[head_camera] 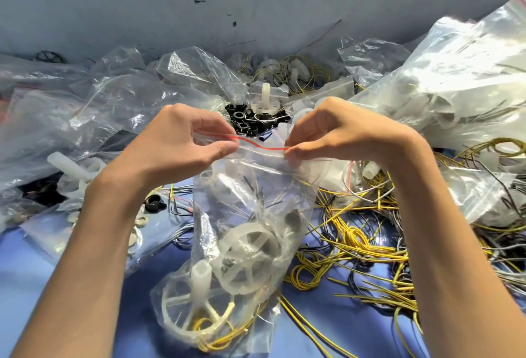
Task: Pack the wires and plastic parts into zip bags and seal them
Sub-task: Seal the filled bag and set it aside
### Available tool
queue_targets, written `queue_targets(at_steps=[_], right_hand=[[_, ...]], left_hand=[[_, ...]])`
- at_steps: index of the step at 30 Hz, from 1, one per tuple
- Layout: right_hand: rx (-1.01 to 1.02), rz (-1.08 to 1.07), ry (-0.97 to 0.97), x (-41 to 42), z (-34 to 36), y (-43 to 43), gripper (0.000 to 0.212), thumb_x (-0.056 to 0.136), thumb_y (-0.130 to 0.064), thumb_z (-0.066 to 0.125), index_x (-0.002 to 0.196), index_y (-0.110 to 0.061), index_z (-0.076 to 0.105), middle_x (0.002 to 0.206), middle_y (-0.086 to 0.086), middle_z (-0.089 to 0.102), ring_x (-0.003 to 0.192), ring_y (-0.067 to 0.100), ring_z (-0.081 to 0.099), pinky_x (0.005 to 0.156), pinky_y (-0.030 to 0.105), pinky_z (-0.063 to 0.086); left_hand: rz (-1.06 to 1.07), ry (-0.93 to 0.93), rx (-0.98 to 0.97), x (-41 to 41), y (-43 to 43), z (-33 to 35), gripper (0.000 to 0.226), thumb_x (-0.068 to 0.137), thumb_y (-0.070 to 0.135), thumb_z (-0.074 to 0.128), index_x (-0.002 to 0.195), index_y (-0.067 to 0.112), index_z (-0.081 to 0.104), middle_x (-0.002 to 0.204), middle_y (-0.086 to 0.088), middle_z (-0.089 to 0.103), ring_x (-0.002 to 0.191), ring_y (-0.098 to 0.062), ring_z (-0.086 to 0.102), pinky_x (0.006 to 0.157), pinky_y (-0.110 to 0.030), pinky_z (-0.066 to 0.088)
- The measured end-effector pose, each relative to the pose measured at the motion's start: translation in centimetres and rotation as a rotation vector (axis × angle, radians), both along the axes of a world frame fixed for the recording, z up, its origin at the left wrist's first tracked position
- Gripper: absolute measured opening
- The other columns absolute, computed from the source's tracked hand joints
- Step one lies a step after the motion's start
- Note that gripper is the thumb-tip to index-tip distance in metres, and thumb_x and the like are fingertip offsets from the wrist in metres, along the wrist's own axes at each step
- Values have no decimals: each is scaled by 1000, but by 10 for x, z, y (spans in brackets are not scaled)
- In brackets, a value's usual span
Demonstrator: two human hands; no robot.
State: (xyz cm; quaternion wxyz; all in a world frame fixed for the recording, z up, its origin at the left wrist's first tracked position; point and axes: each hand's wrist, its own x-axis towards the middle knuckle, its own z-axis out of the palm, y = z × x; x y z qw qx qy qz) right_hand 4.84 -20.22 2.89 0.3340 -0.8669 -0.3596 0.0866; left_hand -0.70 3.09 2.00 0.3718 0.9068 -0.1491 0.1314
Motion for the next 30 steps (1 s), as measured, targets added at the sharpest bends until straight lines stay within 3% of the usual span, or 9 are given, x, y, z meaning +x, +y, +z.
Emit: queue_targets(at_steps=[2, 6, 11, 16, 19, 23, 30], right_hand=[[-18, 2, -21, -1, 0, 3, 5, 81, -22, 72, 78, -19, 74, 78, 4, 73, 69, 6, 59, 68, 35, 51], [-19, 1, -46, -2, 1, 5, 13, 81, -18, 72, 75, -28, 70, 75, -4, 72, 63, 0, 59, 64, 24, 49], [-48, 3, -31, 0, 0, 6, 4, 82, -16, 73, 85, -15, 74, 81, 3, 74, 65, 1, 61, 65, 22, 49], [-33, 45, -41, -3, 3, 5, 8, 81, -7, 72, 88, -5, 75, 78, 8, 75, 74, 15, 70, 71, 28, 53], [-23, 20, -101, -3, 4, 8, 6, 81, -13, 73, 87, -12, 76, 75, 2, 74, 69, 8, 68, 65, 22, 50], [-29, 8, -133, -5, 6, 11, 3, 81, -18, 74, 84, -20, 75, 68, -7, 68, 55, -7, 53, 53, 8, 37], [-55, 20, -140, -5, 5, 14, 7, 80, -7, 70, 83, -12, 74, 63, -7, 66, 55, -7, 55, 53, 7, 38]], left_hand=[[1, -22, 41, 1, -1, 1, 17, 78, 21, 74, 72, 35, 67, 73, 20, 70, 74, 11, 64, 68, -1, 44], [-9, -40, 104, 2, -8, -3, 16, 81, 18, 72, 74, 31, 67, 77, 15, 68, 75, 4, 63, 72, -9, 49], [19, -54, 64, 2, -9, -3, 13, 81, 16, 72, 75, 27, 67, 78, 12, 70, 76, 2, 66, 78, -21, 54], [-10, -57, 116, 1, -13, -1, 17, 82, 19, 71, 75, 34, 65, 77, 18, 67, 77, 6, 63, 71, -9, 46], [-54, -81, 137, 0, -13, 2, 14, 79, 17, 74, 78, 29, 68, 77, 17, 66, 76, 4, 61, 70, -5, 42], [-62, -109, 172, 1, -17, 2, 14, 78, 13, 75, 77, 25, 68, 75, 15, 63, 70, 2, 57, 69, -11, 40], [-51, -146, 209, 1, -24, -3, 7, 79, 17, 73, 77, 22, 69, 75, 9, 65, 74, -11, 61, 74, -38, 51]])
